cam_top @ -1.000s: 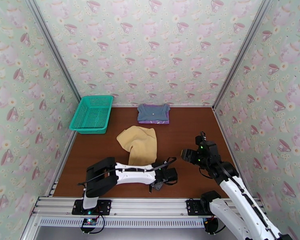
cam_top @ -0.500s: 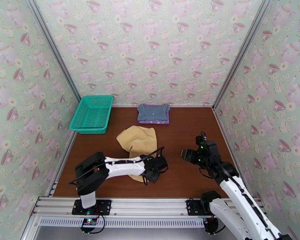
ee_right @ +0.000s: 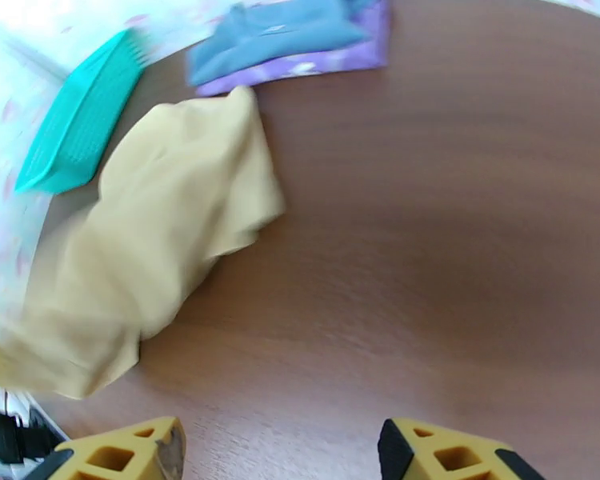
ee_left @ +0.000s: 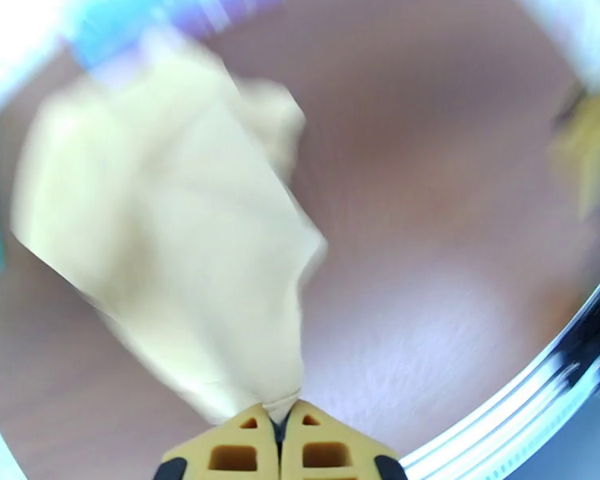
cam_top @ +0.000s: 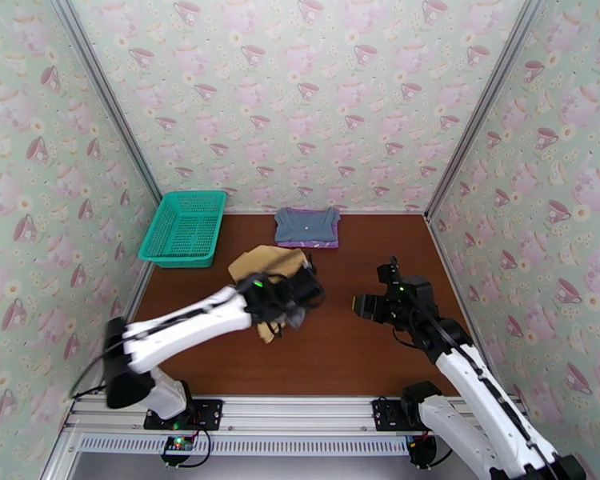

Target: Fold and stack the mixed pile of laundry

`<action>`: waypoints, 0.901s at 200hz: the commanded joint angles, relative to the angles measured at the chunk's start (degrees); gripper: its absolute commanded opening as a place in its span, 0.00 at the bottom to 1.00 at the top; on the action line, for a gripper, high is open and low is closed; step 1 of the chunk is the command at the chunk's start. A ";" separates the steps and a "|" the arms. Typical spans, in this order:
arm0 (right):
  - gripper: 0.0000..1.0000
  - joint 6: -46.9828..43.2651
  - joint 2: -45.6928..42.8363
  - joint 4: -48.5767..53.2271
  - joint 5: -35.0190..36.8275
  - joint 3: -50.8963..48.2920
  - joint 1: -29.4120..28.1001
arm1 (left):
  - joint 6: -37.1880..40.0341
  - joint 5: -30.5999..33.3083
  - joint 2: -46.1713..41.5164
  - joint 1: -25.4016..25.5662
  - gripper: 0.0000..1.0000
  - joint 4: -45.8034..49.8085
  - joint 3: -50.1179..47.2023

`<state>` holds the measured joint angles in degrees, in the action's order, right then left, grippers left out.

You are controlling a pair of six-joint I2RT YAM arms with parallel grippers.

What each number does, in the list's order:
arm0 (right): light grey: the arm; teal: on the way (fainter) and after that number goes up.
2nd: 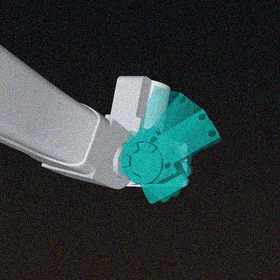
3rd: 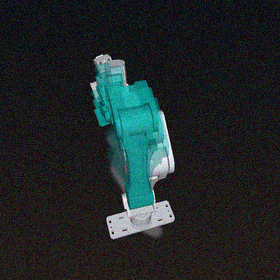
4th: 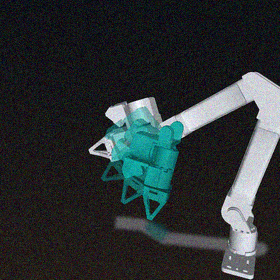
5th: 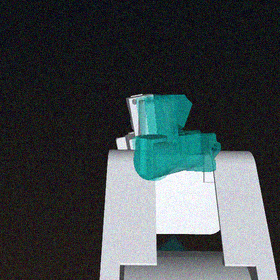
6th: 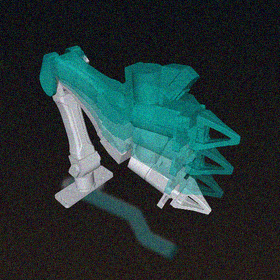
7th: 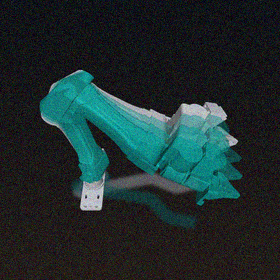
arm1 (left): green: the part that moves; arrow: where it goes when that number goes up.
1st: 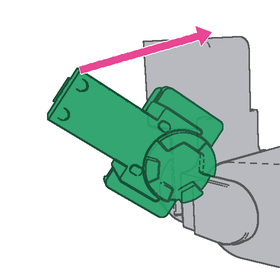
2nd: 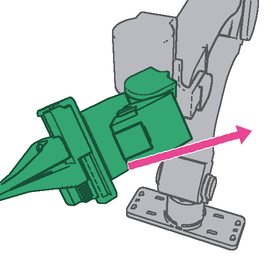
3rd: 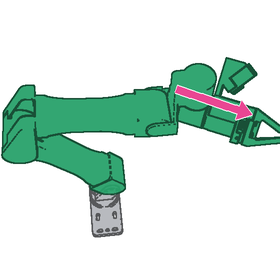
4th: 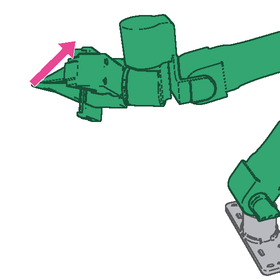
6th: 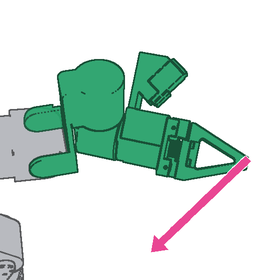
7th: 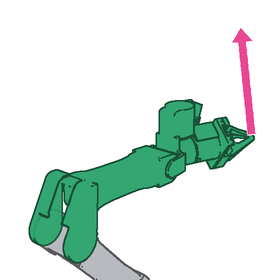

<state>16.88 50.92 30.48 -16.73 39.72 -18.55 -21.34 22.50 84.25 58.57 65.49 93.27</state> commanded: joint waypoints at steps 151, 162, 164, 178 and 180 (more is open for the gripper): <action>0.81 -26.62 38.87 -36.42 14.10 2.96 -32.93 | 6.66 5.55 -8.92 -11.45 0.00 6.17 -5.41; 0.81 -27.52 40.98 -36.84 15.18 3.54 -34.17 | 6.75 5.49 -9.34 -11.63 0.00 5.99 -5.56; 0.81 -27.74 41.42 -36.93 15.51 3.66 -34.40 | 6.82 5.43 -9.43 -11.67 0.00 5.97 -5.60; 0.81 -29.11 44.13 -37.20 17.60 4.64 -35.61 | 6.93 5.15 -9.77 -11.93 0.00 5.62 -5.82; 0.81 -29.32 44.50 -37.28 17.94 4.72 -35.73 | 6.97 5.13 -9.79 -11.97 0.00 5.61 -5.82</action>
<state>-10.02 91.37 -2.94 -3.97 43.20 -52.60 -15.57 28.47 75.81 47.20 72.77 88.16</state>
